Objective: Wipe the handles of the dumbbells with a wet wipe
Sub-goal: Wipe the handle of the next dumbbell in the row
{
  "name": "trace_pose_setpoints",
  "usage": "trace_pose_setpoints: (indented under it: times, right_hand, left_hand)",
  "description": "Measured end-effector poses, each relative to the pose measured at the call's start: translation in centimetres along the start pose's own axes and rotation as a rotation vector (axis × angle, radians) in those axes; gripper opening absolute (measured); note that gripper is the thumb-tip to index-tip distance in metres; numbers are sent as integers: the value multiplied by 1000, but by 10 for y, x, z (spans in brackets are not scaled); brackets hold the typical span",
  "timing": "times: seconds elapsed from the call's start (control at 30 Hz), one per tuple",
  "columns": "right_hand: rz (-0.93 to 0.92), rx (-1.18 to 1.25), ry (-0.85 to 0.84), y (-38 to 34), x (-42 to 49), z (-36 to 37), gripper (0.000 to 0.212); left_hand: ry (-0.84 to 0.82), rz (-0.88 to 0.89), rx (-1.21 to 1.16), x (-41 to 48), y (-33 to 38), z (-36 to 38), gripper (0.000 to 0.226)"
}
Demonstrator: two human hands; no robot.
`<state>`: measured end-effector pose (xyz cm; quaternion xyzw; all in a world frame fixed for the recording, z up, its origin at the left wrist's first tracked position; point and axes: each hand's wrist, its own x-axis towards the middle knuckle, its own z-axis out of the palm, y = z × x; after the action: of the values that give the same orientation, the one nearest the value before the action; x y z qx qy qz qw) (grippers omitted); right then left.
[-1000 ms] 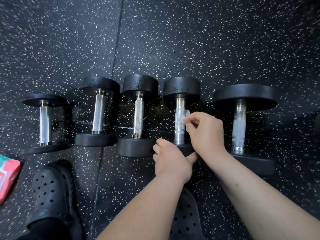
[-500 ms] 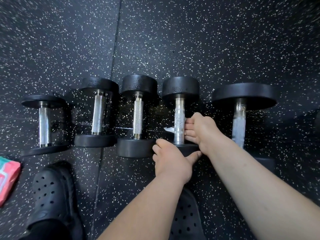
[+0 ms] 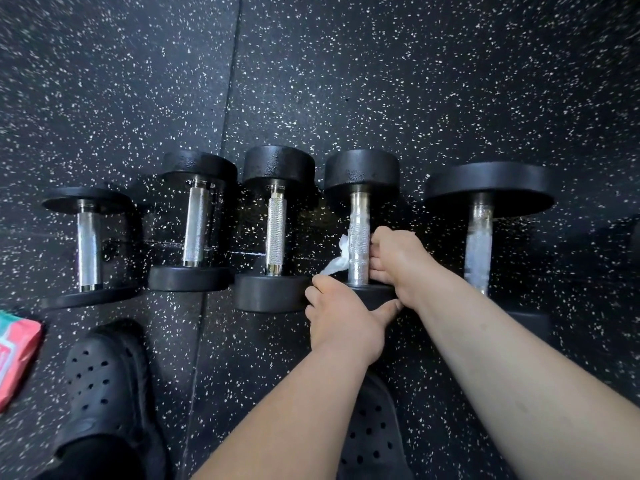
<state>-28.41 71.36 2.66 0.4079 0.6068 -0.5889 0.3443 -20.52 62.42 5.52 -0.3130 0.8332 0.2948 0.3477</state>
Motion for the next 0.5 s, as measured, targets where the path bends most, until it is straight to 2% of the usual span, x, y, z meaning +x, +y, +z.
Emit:
trace_pose_setpoints:
  times: [0.13, 0.23, 0.4, 0.5]
  right_hand:
    - [-71, -35, -2, 1, -3, -1, 35]
    - [-197, -167, 40, 12, -7, -9, 27]
    - [-321, -360, 165, 13, -7, -21, 34]
    - [-443, -462, 186, 7, -14, -23, 29]
  left_hand:
    - [7, -6, -1, 1, 0, -1, 110]
    - [-2, -3, -2, 1, 0, 0, 106]
    - [1, -9, 6, 1, 0, 1, 107]
    - [6, -12, 9, 1, 0, 1, 109]
